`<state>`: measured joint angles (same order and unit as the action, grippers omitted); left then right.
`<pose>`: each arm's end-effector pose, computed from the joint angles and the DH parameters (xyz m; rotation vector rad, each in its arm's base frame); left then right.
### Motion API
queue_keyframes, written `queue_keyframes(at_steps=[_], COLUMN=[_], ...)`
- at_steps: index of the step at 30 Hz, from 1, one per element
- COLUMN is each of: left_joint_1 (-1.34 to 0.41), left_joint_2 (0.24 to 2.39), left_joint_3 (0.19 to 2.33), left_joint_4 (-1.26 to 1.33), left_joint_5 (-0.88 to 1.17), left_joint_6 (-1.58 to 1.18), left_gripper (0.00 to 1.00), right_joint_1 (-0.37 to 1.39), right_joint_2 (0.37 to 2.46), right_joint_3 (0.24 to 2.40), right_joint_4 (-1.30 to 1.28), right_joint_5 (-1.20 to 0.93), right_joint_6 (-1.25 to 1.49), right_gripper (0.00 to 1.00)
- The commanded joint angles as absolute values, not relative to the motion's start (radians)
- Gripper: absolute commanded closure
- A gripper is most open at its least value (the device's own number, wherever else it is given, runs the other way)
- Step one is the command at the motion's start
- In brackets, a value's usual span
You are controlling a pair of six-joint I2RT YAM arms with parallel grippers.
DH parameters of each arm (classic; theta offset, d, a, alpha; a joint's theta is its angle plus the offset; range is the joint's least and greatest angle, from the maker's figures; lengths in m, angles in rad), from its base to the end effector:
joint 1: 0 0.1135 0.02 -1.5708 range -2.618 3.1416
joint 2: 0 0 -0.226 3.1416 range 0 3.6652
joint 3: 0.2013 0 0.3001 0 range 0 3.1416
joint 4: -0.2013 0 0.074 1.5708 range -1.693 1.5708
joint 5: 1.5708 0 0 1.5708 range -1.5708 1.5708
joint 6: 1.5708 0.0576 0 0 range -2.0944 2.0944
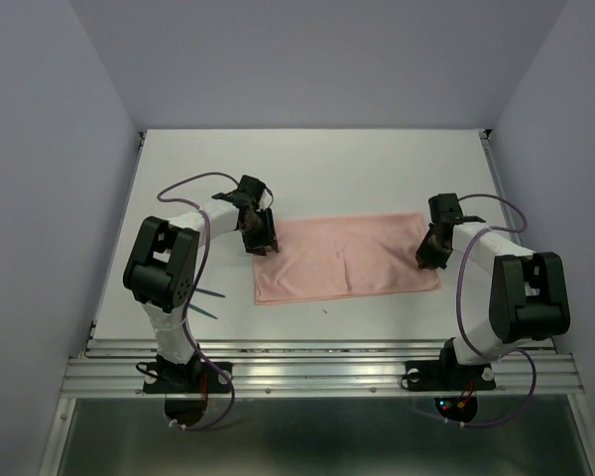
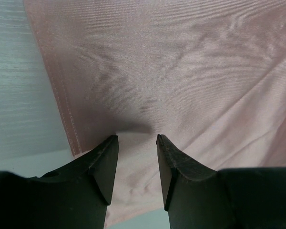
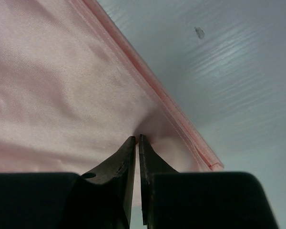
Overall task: Fold the napkin into a case and place the utensils inside
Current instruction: Smooth out the rectangle-folded napkin at the center of the board.
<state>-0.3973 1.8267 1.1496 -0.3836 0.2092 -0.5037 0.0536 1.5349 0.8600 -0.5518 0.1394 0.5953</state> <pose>0.3712 -0.1688 0.0809 -0.0702 2.7167 -0.5652 0.3231 0.0093 0.0791 0.7740 2.6616 -0.0299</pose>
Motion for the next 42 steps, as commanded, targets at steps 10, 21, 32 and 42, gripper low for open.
queue_keyframes(at_steps=[10, 21, 32, 42], left_joint_1=[-0.348, -0.512, -0.584, -0.601], left_joint_2=[1.879, 1.937, 2.204, 2.305], left_joint_3=[1.173, 1.555, 1.916, 1.982], left_joint_4=[-0.393, -0.482, -0.457, -0.431], left_joint_5=[0.118, 0.179, 0.294, 0.304], left_joint_6=[-0.496, -0.492, -0.548, -0.569], left_gripper=[0.51, 0.51, 0.66, 0.67], right_joint_1=[0.049, 0.049, 0.049, 0.049], right_joint_2=[1.476, 1.437, 1.485, 1.476], right_joint_3=[0.733, 0.888, 1.02, 0.982], right_joint_4=[-0.469, -0.482, -0.483, -0.476], right_joint_5=[0.08, 0.103, 0.104, 0.086], right_joint_6=[0.692, 0.666, 0.641, 0.641], right_gripper=[0.85, 0.75, 0.76, 0.76])
